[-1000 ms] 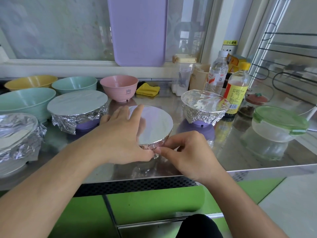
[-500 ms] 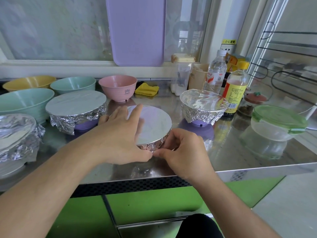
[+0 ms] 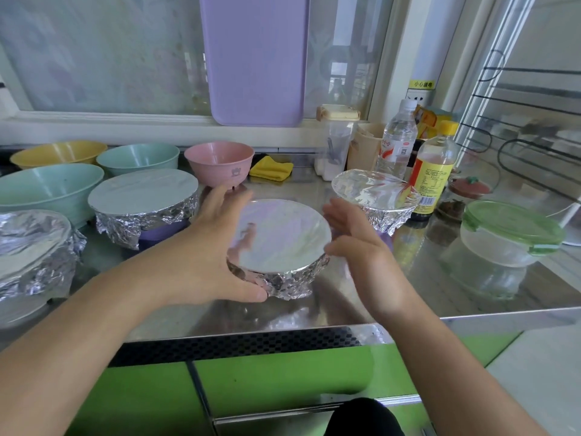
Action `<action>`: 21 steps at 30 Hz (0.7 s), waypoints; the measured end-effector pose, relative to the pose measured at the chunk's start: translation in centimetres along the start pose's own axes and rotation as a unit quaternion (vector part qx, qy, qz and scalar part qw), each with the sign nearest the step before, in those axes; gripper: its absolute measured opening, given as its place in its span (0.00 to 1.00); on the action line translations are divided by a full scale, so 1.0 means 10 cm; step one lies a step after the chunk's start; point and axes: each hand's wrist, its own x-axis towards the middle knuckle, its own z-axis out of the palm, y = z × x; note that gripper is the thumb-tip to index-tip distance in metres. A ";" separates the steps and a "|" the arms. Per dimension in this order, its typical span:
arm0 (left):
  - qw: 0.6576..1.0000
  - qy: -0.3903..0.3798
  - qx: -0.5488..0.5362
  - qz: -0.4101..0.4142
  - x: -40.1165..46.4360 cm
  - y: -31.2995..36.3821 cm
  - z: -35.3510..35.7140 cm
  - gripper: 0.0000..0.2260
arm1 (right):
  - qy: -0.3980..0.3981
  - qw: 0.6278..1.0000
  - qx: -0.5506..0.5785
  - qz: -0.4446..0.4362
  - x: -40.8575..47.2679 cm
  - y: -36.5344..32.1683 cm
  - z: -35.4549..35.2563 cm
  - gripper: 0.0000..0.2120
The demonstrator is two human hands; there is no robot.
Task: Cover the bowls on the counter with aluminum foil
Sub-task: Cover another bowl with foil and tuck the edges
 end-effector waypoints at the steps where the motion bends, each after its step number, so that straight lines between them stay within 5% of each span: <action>1: 1.000 0.015 -0.018 -0.008 0.00 -0.05 0.04 0.67 | -0.017 1.000 0.023 0.003 0.00 0.01 0.03 0.32; 5: 0.985 0.060 -0.143 -0.071 -0.06 -0.13 0.29 0.66 | -0.027 0.998 0.053 0.029 -0.10 0.04 0.20 0.44; 8: 0.965 0.071 -0.231 -0.100 -0.06 -0.28 0.44 0.67 | -0.051 0.997 0.056 0.011 -0.15 0.05 0.15 0.23; 10: 0.950 0.080 -0.287 -0.093 -0.05 -0.40 0.50 0.65 | -0.074 0.996 0.043 -0.010 -0.19 0.04 0.11 0.20; 14: 0.933 0.141 -0.325 -0.061 -0.02 -0.46 0.57 0.35 | -0.105 0.990 0.086 -0.021 -0.23 0.03 0.07 0.24; 16: 0.915 0.179 -0.356 -0.069 -0.02 -0.41 0.57 0.30 | -0.058 0.998 0.033 -0.016 -0.19 0.09 0.03 0.27; 18: 0.908 0.192 -0.362 -0.087 -0.02 -0.38 0.57 0.32 | -0.021 1.000 -0.005 -0.006 -0.13 0.15 -0.04 0.35; 21: 0.929 0.145 -0.326 -0.100 -0.06 -0.32 0.55 0.53 | -0.049 0.999 0.005 0.003 0.00 0.11 -0.05 0.48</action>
